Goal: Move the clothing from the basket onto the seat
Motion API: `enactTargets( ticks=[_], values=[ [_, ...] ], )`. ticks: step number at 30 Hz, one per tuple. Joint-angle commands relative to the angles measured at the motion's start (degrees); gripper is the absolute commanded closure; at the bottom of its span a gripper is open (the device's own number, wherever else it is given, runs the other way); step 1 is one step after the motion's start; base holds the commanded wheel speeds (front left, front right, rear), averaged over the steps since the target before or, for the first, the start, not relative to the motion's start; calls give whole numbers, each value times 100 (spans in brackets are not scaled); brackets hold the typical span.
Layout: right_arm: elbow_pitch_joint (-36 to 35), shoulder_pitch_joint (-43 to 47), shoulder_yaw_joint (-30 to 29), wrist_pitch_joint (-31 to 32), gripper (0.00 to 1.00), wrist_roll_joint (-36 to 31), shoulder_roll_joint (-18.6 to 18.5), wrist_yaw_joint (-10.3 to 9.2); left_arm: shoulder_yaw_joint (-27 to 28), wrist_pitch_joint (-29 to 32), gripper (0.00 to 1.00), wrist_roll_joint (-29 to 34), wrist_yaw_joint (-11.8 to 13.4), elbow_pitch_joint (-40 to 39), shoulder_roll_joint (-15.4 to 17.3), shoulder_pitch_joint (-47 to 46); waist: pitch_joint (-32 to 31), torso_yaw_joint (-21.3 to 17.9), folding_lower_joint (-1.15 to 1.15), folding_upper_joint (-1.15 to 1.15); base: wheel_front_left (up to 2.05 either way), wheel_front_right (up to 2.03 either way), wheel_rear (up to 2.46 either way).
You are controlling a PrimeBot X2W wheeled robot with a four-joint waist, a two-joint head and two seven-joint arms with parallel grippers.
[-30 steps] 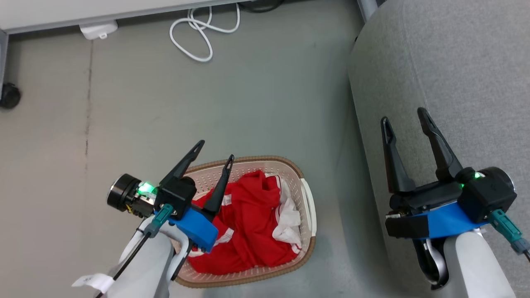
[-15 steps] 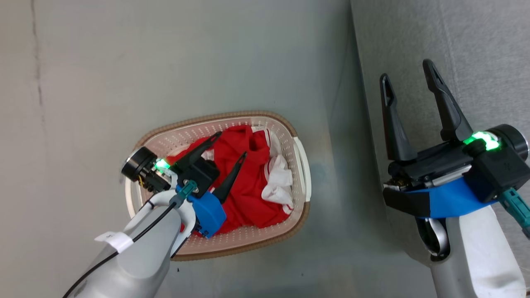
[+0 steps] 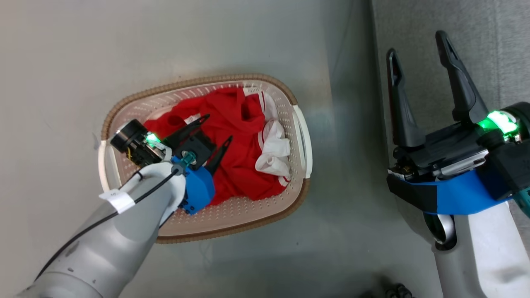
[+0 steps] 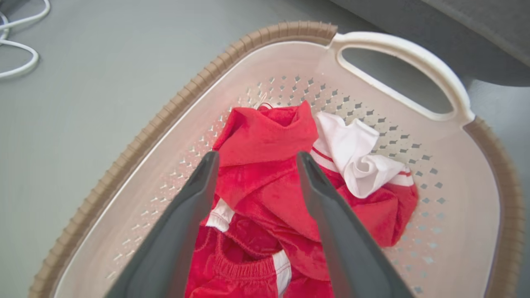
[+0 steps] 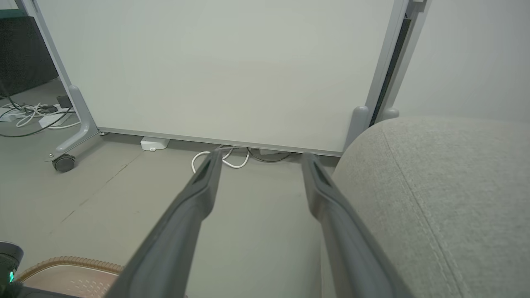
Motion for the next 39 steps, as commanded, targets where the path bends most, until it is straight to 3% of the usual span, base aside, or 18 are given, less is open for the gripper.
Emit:
enactTargets(
  ticks=[1,10,15,29,39],
  values=[
    [-62,-118,7,-20,0,-16,-22,3,-79,-16,0,-56,-2,123,7,-149,126,61,-1,0,0,0,0],
    [-285,-155,88,-20,0,-123,-21,3,-1309,126,0,-375,-2,1317,-167,-657,560,99,-1,0,0,0,0],
    [-371,-145,97,-20,0,-180,-21,3,-1667,411,0,-356,-3,1618,-167,-813,750,75,-1,0,0,0,0],
    [-790,74,127,-20,0,-361,-22,3,-1799,942,0,655,-3,1926,-231,-1258,1295,38,-1,0,0,0,0],
    [-1012,300,107,-20,0,-440,-22,3,-1801,1143,0,738,-3,1977,-336,-1101,1427,31,-1,0,0,0,0]
  ],
)
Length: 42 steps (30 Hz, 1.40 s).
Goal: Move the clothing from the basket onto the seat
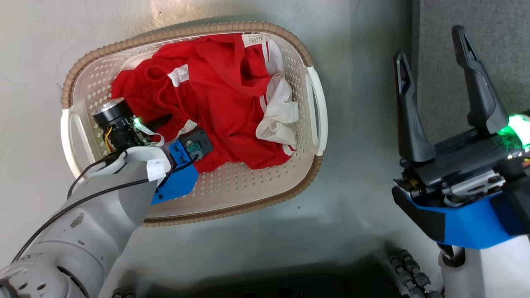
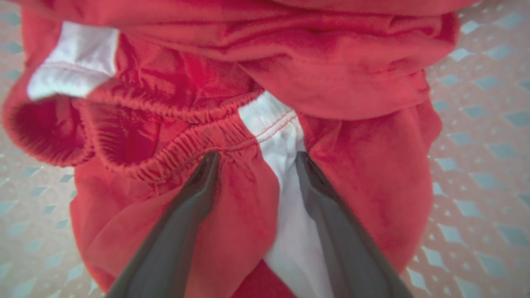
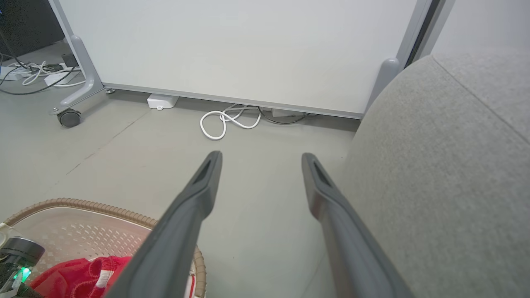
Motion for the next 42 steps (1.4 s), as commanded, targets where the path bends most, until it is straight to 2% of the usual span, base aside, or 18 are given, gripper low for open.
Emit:
enactTargets(
  ticks=[1,4,5,6,7,8,13,22,42],
  values=[
    [-46,88,-7,-20,0,-34,-20,2,-20,19,0,-13,-3,6,-16,45,2,3,0,0,0,0,0],
    [-104,162,-33,-20,0,-65,-20,3,-20,108,0,52,-3,17,-44,80,5,15,0,0,0,0,0],
    [-110,191,-41,-20,0,-73,-20,3,-18,128,43,67,-3,18,-57,77,4,24,0,0,0,0,0],
    [-113,204,-43,-20,0,-88,-20,2,-18,146,73,103,-3,17,-81,79,-3,31,0,0,0,0,0],
    [-117,215,-46,-20,0,-99,-20,3,-18,152,97,126,-3,15,-111,97,-11,37,0,0,0,0,0],
    [-124,239,-48,-20,0,-112,-20,3,-20,183,100,141,-3,15,-131,116,-20,44,0,0,0,0,0],
    [-139,252,-81,-20,0,-118,-20,2,-20,278,100,204,-3,-5,-248,85,-46,73,0,0,0,0,0],
    [-57,61,-83,-20,0,-67,-21,3,-19,-78,100,2,-3,-134,-319,-55,-188,198,0,0,0,0,0],
    [610,28,-47,-20,0,130,-21,2,-18,-1005,100,-619,-3,-149,-450,430,-1667,406,0,0,0,0,0]
  ],
)
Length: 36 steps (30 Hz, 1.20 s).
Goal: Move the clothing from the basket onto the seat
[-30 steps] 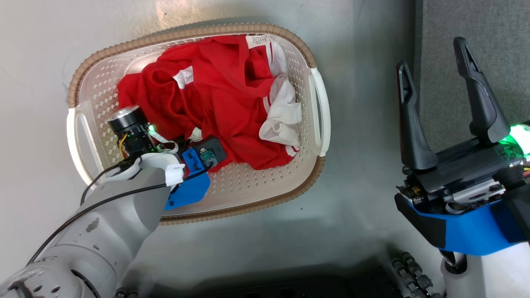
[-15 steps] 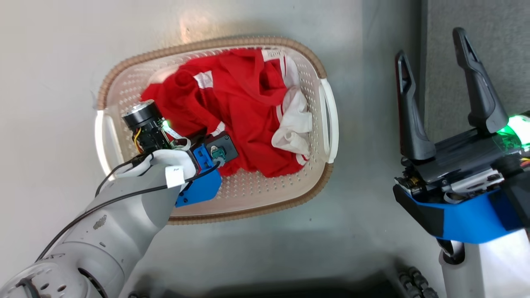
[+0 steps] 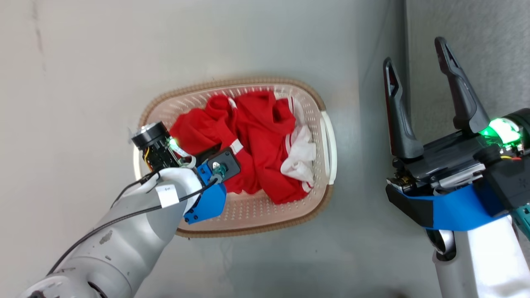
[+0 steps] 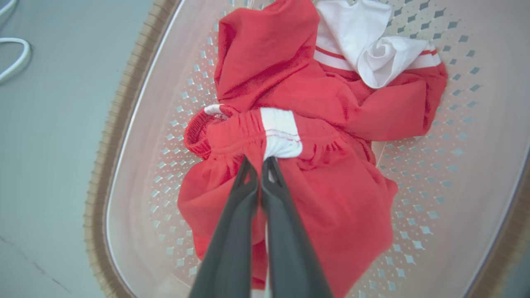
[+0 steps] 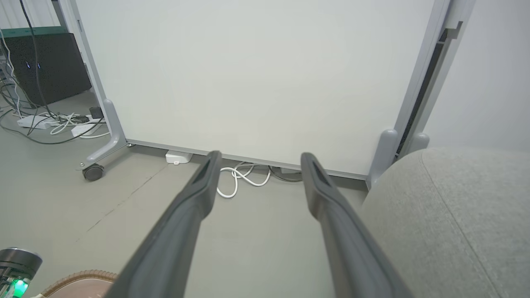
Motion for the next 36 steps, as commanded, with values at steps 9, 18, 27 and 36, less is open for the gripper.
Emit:
enactTargets(
  ticks=[9,18,27,36],
  values=[
    [253,208,-7,-20,0,140,-21,3,21,-204,100,-385,-2,-188,22,289,-898,58,0,0,0,0,0],
    [492,495,-48,-20,0,253,-21,3,522,-207,100,-680,59,-1009,270,661,-1781,227,0,0,0,0,0],
    [673,842,-81,-20,0,381,-21,3,1307,-208,100,-728,195,-1903,542,1082,-2572,332,0,0,0,0,0],
    [796,1190,-149,-20,0,486,-21,3,2267,-210,100,-532,364,-3027,725,1450,-3199,388,0,0,0,0,0]
  ],
)
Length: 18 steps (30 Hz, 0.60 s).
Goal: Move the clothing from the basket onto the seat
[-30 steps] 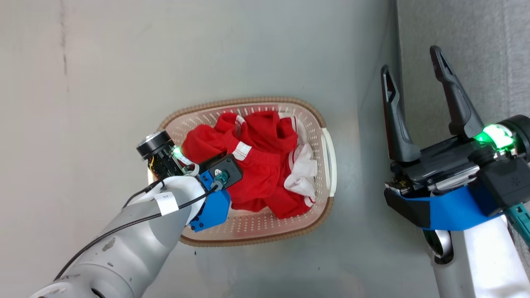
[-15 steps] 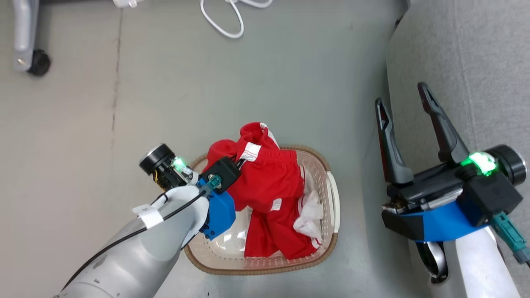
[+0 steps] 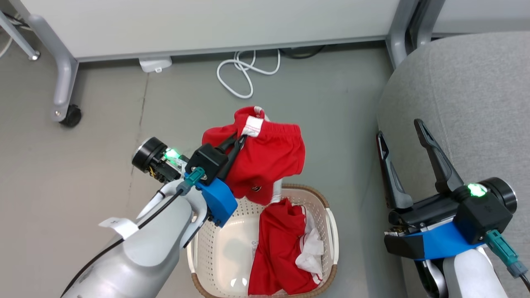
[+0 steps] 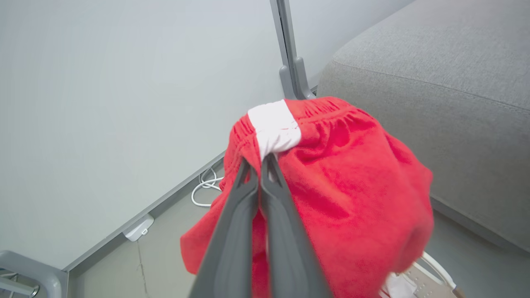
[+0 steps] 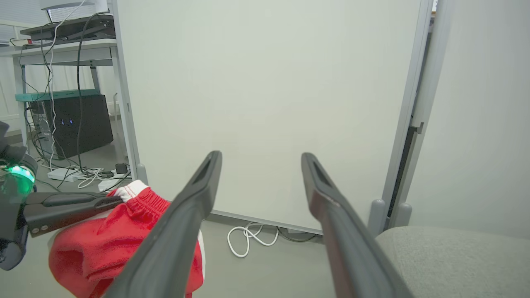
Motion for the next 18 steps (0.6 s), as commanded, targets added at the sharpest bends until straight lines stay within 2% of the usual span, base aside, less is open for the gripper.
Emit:
enactTargets(
  ticks=[1,10,18],
  values=[
    [11,84,-12,-20,0,32,-21,2,158,-27,100,68,43,-169,56,76,-113,-49,1,-1,0,0,0],
    [37,314,-10,-20,0,139,-21,3,1086,-27,100,399,150,-1449,90,429,-501,-94,1,-1,0,0,0],
    [61,412,29,-20,0,200,-21,3,1495,-27,100,676,135,-2242,-1,564,-649,-109,1,-1,0,0,0]
  ],
)
